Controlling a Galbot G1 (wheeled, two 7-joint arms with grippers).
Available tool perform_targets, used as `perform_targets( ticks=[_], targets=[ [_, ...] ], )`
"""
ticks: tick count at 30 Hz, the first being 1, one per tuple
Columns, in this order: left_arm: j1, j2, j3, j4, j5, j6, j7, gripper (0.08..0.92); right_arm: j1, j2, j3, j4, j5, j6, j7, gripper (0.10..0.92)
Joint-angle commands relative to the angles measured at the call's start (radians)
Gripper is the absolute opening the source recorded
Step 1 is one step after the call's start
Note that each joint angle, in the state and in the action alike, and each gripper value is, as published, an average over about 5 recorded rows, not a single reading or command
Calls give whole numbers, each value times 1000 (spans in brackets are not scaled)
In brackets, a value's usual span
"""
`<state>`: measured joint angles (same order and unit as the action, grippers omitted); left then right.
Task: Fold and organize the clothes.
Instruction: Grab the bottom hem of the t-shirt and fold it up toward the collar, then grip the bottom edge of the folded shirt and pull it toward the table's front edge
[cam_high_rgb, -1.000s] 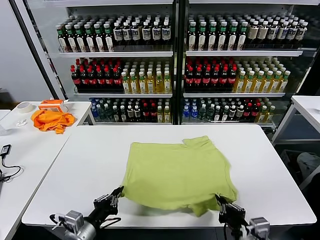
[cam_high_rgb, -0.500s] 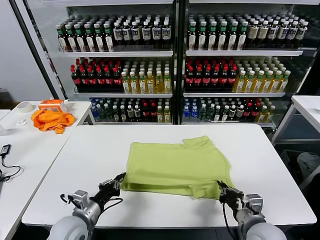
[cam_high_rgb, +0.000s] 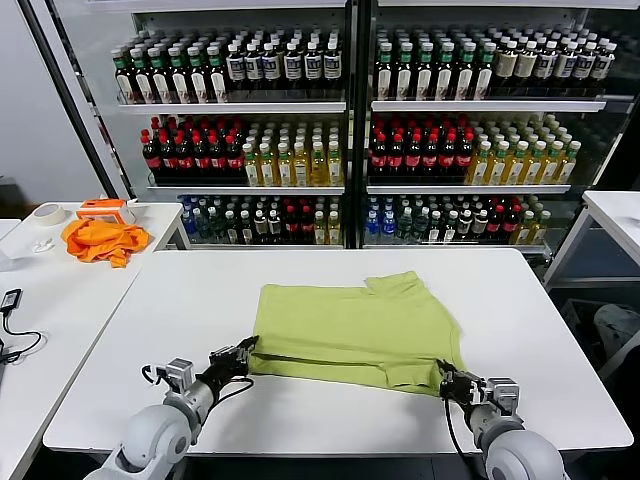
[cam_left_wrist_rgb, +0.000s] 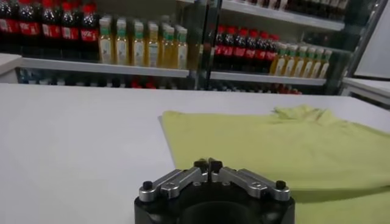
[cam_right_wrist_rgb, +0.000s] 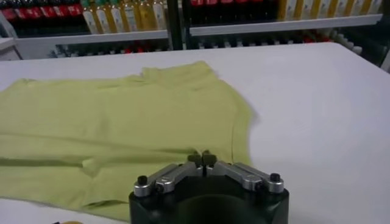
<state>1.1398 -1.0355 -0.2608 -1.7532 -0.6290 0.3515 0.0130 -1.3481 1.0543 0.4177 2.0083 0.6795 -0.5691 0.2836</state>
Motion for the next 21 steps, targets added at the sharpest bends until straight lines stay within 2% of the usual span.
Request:
perform_targets(
  ticks=[1, 6, 12, 17, 21],
  targets=[
    [-84, -14, 20, 154, 38, -53, 0, 233, 13, 6, 3, -17, 4, 2, -6, 336],
    [-79, -4, -11, 161, 25, -88, -4, 380, -21, -5, 39, 32, -18, 2, -8, 483],
    [23, 11, -43, -31, -17, -53, -57, 553, -119, -27, 75, 95, -104, 27, -32, 656],
    [89, 8, -41, -134, -23, 33, -70, 701, -190, -37, 73, 71, -137, 86, -52, 788],
    [104, 4, -32, -158, -5, 152, -107, 792, -202, -28, 74, 60, -128, 108, -51, 820]
  ],
)
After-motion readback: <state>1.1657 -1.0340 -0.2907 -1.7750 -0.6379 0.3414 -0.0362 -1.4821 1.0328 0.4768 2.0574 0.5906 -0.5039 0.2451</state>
